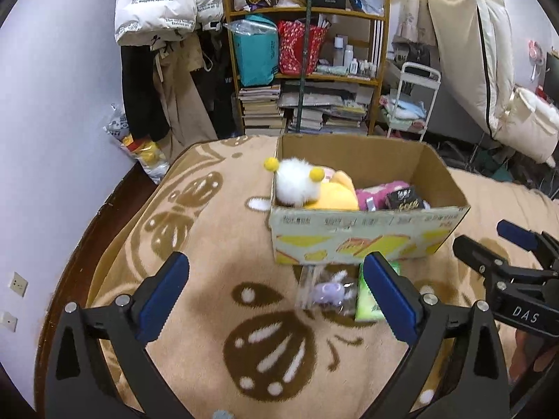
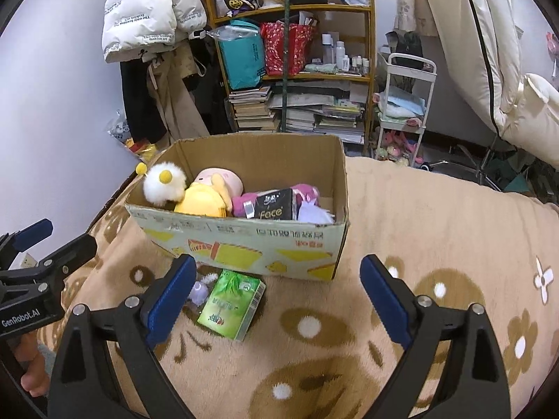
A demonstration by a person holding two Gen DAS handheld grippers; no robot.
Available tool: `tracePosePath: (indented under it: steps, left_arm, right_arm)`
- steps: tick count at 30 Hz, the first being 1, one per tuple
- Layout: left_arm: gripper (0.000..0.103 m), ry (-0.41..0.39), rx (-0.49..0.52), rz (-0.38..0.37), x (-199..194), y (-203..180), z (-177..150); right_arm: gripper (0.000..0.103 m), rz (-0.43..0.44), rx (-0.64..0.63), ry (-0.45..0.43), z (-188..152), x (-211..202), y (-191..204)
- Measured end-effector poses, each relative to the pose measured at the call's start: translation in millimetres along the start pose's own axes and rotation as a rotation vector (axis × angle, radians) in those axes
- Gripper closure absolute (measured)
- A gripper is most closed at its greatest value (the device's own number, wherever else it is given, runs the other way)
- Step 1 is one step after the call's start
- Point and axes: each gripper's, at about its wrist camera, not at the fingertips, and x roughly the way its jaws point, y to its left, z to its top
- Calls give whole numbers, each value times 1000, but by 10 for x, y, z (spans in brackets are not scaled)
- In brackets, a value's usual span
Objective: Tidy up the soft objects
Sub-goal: 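Lower the left tool to the bagged purple toy while the right tool approaches the green tissue pack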
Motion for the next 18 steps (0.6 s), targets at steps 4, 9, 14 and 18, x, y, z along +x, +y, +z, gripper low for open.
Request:
tracePosePath:
  steps: [4, 9, 14, 18]
  left_arm:
    - [4, 29, -15, -15, 17, 16, -45]
    - [4, 57, -10, -9, 98, 16, -78]
    - [4, 95, -21, -18, 246, 25, -70]
    - [4, 131, -30, -20, 407, 51, -85]
  right_arm:
    - [4, -12, -6, 12, -28, 31, 26]
    - [4, -3, -11, 43, -49, 118, 52]
    - [4, -2, -13, 69, -63, 221, 71]
    - [4, 4, -9, 99, -87, 342, 85]
